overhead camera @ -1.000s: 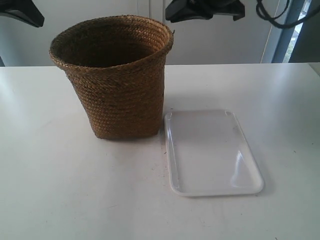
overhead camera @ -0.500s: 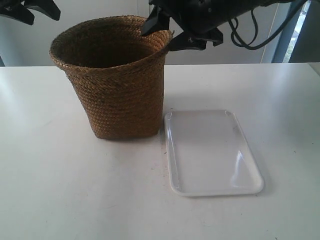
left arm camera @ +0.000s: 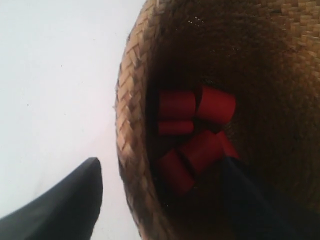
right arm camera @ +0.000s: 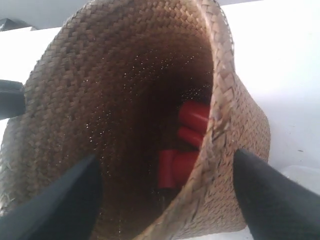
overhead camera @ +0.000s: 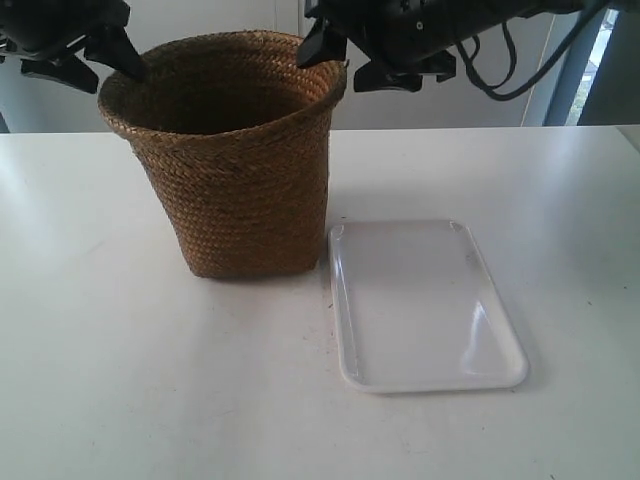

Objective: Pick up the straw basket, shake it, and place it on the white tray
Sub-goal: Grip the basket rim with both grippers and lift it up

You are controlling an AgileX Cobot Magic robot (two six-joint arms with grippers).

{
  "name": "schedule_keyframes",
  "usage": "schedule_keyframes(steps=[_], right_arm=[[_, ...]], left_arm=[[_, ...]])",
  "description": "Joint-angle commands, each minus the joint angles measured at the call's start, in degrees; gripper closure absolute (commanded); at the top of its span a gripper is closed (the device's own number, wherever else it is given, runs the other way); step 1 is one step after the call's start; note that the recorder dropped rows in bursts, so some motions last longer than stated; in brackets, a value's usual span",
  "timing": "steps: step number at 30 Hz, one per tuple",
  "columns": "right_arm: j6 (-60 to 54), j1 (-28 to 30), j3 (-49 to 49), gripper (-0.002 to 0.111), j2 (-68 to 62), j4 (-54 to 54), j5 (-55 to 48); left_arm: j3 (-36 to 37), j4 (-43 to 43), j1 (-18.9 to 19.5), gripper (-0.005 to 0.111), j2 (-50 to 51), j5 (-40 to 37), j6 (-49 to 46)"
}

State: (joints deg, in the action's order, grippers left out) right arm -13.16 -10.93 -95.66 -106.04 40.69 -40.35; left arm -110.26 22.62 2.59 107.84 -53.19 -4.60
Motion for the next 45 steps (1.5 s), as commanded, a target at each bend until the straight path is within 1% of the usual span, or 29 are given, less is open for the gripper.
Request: schedule_keyframes(steps=[1, 8, 14, 17, 18, 19, 21, 23, 24, 25, 26, 27, 29, 32, 33, 34, 35, 36, 37, 38, 39, 40, 41, 44, 45], right_arm=[[-0.8, 0.0, -0.4, 0.039, -1.3, -0.3, 2.1], [-0.8, 0.0, -0.4, 0.039, -4.5, 0.2, 3.4], [-1.6, 0.0, -0.4, 0.04, -6.0, 2.4, 3.7], [-1.9, 0.0, -0.4, 0.047, -6.1, 2.3, 4.1], [-1.9, 0.0, -0.4, 0.05, -6.1, 2.3, 4.4], [-1.6, 0.0, -0.4, 0.056, -6.1, 2.4, 4.7], [-1.1, 0.0, -0.4, 0.068, -6.1, 2.8, 4.7], [-1.1, 0.0, -0.4, 0.083, -6.1, 2.8, 4.0], [-1.1, 0.0, -0.4, 0.092, -6.1, 2.8, 3.3], [-1.1, 0.0, -0.4, 0.101, -6.1, 2.8, 2.5], [-1.1, 0.0, -0.4, 0.108, -6.1, 2.8, 1.8], [-2.3, 0.0, -0.4, 0.108, -5.7, 4.8, 0.6], [-3.7, 0.0, -0.4, 0.108, -4.8, 6.8, -0.3], [-5.1, 0.0, -0.4, 0.108, -2.7, 6.8, -0.2], [-6.2, 0.0, -0.2, 0.108, -0.6, 6.3, -0.1], [-6.4, 0.0, -0.1, 0.108, 0.6, 5.3, -0.2], [-6.7, -0.5, -0.1, 0.108, 2.7, 3.8, -1.1], [-7.8, -0.7, -0.1, 0.108, 4.1, 3.0, -2.2], [-8.0, -1.8, 0.5, 0.108, 6.3, 2.2, -3.6], [-8.0, -2.4, 1.5, 0.108, 7.8, 1.6, -3.2], [-8.0, -3.9, 4.3, 0.108, 11.0, -0.7, -1.1], [-7.5, -4.5, 6.3, 0.108, 12.9, -2.6, 0.8], [-6.0, -5.0, 10.5, 0.108, 16.6, -5.7, 4.4], [-6.0, -5.2, 22.6, 0.108, 26.6, -6.6, 11.4], [-6.0, -5.6, 25.6, 0.108, 29.2, -6.6, 13.1]], left_arm=[[-0.3, 1.9, 0.1, 0.036, 1.3, 2.1, -0.3], [-0.3, 2.7, 0.1, 0.037, 3.5, 2.2, -0.3], [-0.3, 6.8, 0.0, 0.037, 5.5, 1.7, -0.6], [-0.3, 6.7, 0.0, 0.037, 6.0, 1.2, -0.6], [-0.3, 6.5, 0.0, 0.037, 6.2, 1.2, -0.6], [-0.3, 6.5, 0.0, 0.038, 6.3, 1.2, -0.6], [-0.3, 6.5, 0.0, 0.044, 6.6, 1.2, -0.6], [-0.3, 6.5, 0.0, 0.056, 6.7, 1.3, -0.6], [-0.3, 6.5, 0.0, 0.063, 6.7, 1.3, -0.6], [-0.3, 6.5, 0.0, 0.073, 6.7, 0.9, -0.6], [-0.3, 6.5, 0.0, 0.084, 6.7, 0.1, -0.6], [-0.3, 6.7, 0.0, 0.106, 6.7, -1.4, -0.3], [-0.3, 7.0, 0.0, 0.107, 5.9, -3.9, -0.4], [-0.3, 5.0, -1.2, 0.107, 2.8, -4.3, -1.9], [-0.3, 2.3, -2.6, 0.107, -0.4, -3.8, -2.5], [-0.3, 1.2, -3.3, 0.107, -1.8, -3.3, -2.4], [-0.2, -0.4, -4.9, 0.107, -4.6, -2.3, -1.3], [0.8, -0.6, -6.5, 0.107, -6.9, 0.1, -1.2], [3.5, -0.7, -8.8, 0.107, -10.6, 4.1, -1.2], [5.2, -1.1, -9.7, 0.107, -12.2, 5.8, -0.8], [9.2, -3.3, -11.7, 0.107, -15.5, 9.9, -0.3], [11.1, -4.7, -12.5, 0.107, -16.7, 11.5, -0.1], [15.9, -6.6, -13.6, 0.107, -20.0, 14.8, -0.1], [27.4, -6.4, -13.6, 0.107, -28.2, 22.7, -0.1], [30.9, -6.4, -13.7, 0.107, -30.9, 24.3, -0.3]])
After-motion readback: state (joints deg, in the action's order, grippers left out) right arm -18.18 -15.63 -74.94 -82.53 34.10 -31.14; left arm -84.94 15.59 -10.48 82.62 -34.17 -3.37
